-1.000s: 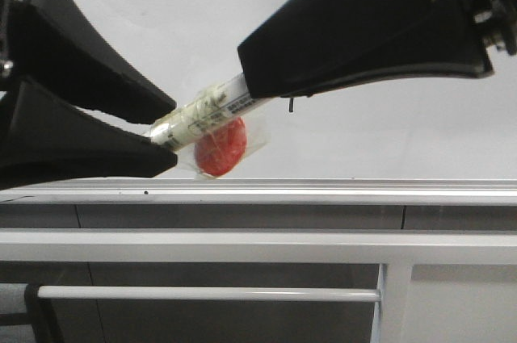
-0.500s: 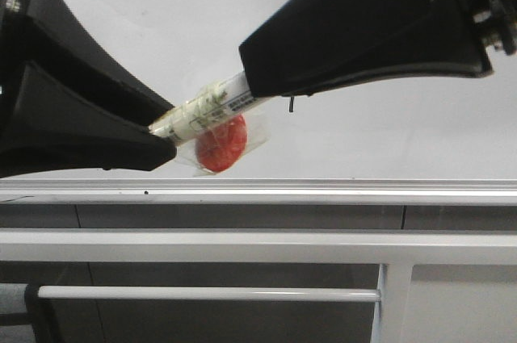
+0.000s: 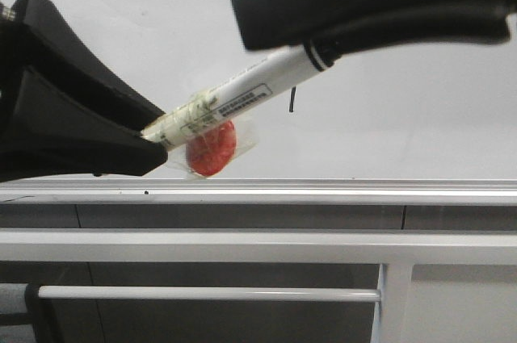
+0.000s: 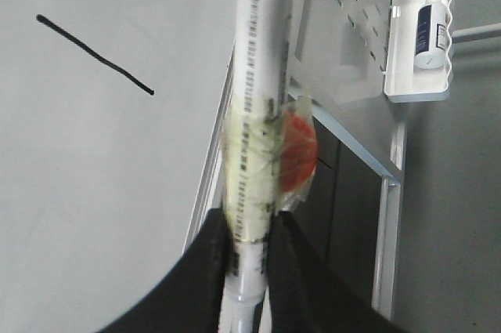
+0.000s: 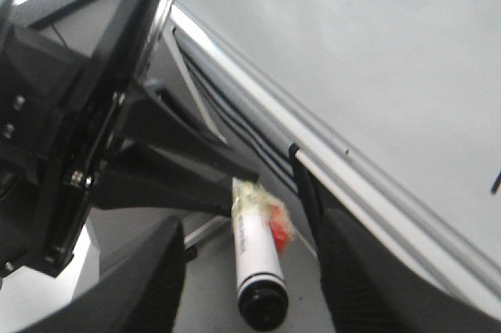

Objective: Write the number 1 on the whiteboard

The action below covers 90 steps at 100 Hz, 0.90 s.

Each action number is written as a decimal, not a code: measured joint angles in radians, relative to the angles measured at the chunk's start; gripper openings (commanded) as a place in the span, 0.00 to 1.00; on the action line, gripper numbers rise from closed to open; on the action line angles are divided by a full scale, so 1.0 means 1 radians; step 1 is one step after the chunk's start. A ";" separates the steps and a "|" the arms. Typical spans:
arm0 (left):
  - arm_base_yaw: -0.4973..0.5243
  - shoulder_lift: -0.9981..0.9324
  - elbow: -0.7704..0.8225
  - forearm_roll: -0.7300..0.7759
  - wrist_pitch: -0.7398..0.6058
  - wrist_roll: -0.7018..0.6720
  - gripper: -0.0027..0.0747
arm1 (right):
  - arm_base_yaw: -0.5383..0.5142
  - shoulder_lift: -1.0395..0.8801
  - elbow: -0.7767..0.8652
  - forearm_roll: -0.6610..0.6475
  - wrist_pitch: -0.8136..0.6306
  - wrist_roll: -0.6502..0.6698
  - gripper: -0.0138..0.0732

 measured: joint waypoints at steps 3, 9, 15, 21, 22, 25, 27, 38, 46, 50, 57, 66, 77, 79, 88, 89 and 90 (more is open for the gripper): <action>0.000 0.000 0.000 0.000 0.002 -0.007 0.01 | 0.000 -0.014 0.000 0.000 -0.002 -0.005 0.61; 0.000 0.000 0.000 0.000 0.002 -0.021 0.01 | 0.000 -0.040 0.000 0.000 -0.010 -0.022 0.61; 0.000 0.000 0.000 -0.004 0.004 -0.028 0.01 | 0.000 -0.076 0.000 0.000 -0.017 -0.030 0.61; 0.000 0.000 0.000 -0.011 0.004 -0.031 0.01 | 0.000 -0.110 0.000 0.000 -0.024 -0.032 0.61; 0.000 0.000 0.000 -0.014 0.004 -0.033 0.01 | 0.000 -0.118 0.000 0.000 -0.026 -0.032 0.61; 0.000 0.000 0.000 -0.021 0.004 -0.034 0.01 | 0.000 -0.135 0.000 0.000 -0.030 -0.032 0.61; 0.000 0.000 0.000 -0.027 0.004 -0.034 0.01 | 0.000 -0.148 0.000 0.000 -0.031 -0.032 0.61; 0.000 0.000 0.000 -0.054 0.004 -0.053 0.01 | 0.000 -0.210 0.000 0.000 -0.038 -0.034 0.45; 0.000 -0.002 0.002 -0.061 -0.003 -0.098 0.01 | 0.000 -0.245 0.000 -0.002 -0.038 -0.034 0.29; 0.000 -0.011 0.004 -0.064 -0.013 -0.118 0.01 | 0.000 -0.262 0.003 -0.002 -0.038 -0.034 0.16; 0.000 -0.035 0.006 -0.064 -0.027 -0.156 0.01 | 0.000 -0.285 0.014 -0.004 -0.034 -0.034 0.09; 0.000 -0.080 0.020 -0.066 -0.034 -0.199 0.01 | 0.000 -0.309 0.029 -0.008 -0.019 -0.034 0.09; 0.000 -0.145 0.053 -0.066 -0.034 -0.257 0.01 | 0.000 -0.334 0.042 -0.019 -0.009 -0.034 0.09; 0.000 -0.159 0.060 -0.066 -0.034 -0.272 0.01 | 0.000 -0.339 0.044 -0.021 -0.009 -0.034 0.09; 0.000 -0.218 0.094 -0.066 -0.034 -0.336 0.01 | 0.000 -0.357 0.058 -0.041 -0.005 -0.036 0.09; 0.000 -0.229 0.100 -0.066 -0.034 -0.341 0.01 | 0.000 -0.361 0.059 -0.042 -0.005 -0.036 0.09; 0.000 -0.234 0.102 -0.066 -0.034 -0.350 0.01 | 0.000 -0.362 0.063 -0.045 -0.005 -0.036 0.09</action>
